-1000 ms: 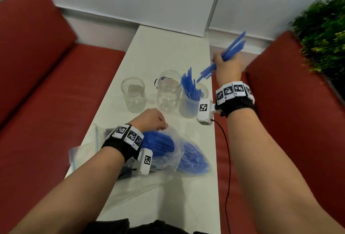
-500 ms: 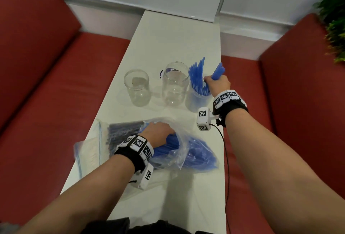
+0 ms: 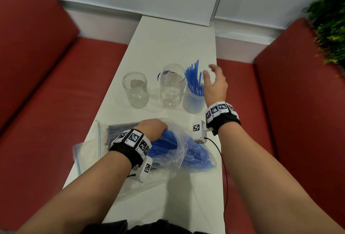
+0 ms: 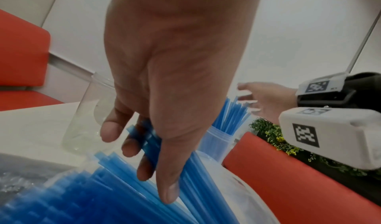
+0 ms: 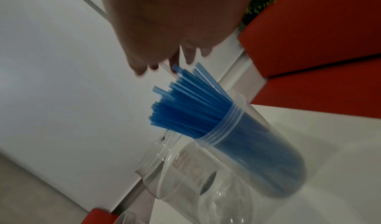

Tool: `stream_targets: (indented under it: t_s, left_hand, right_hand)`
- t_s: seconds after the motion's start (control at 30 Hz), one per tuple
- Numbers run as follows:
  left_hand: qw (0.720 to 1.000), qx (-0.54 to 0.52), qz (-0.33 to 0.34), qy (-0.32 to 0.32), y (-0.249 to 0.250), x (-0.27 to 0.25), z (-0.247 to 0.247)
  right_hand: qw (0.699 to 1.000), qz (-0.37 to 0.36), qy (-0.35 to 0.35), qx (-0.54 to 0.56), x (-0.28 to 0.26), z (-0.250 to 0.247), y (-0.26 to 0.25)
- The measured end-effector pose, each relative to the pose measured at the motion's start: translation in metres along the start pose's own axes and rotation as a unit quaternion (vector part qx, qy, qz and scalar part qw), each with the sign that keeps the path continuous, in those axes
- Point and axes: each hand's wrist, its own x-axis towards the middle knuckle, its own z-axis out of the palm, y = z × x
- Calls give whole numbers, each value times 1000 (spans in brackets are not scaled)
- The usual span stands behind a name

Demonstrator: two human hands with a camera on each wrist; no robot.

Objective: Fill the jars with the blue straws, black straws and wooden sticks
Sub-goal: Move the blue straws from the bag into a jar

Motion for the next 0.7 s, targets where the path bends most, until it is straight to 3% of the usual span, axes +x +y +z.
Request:
stream_targets:
  t_s: [0.07,0.13,0.2,0.3,0.37,0.43,0.57,0.63,0.7]
  left_hand:
    - [1000,-22,1,-7,0,-6,0]
    - [1000,-27,-5,-14,1,-11,-1]
    - [1000,-22,-14,-17,2,-17,-5]
    - [999,-20,-38,-5,1,-28,-15]
    - [999,3,-50,-9,-1,-37,-27]
    - [998,29,-55,-22,-2,-47,-41]
    - [999,20,-17,28,-2,-63,-66]
    - [992,-78,24,91,-7,-73,-76]
    - [962,-223,80,136,-12,-92,-86]
  right_hand:
    - [993,-77,86,39,-11,-8,-15]
    - [989,-109,66,74,-27,-11,-28]
    - [984,-56,-120,116,-49,-5,-33]
    - [895,48,-441,40,-88,7,-27]
    - [844,60,-530,-52,-110,16,-18]
    - [842,36,-527,-112,-127,26,-10]
    - [896,39,-438,-65,-147,37,-6]
    - [911,64,-407,17,-145,35,-12]
    - [921,74,-374,75,-138,30,-24]
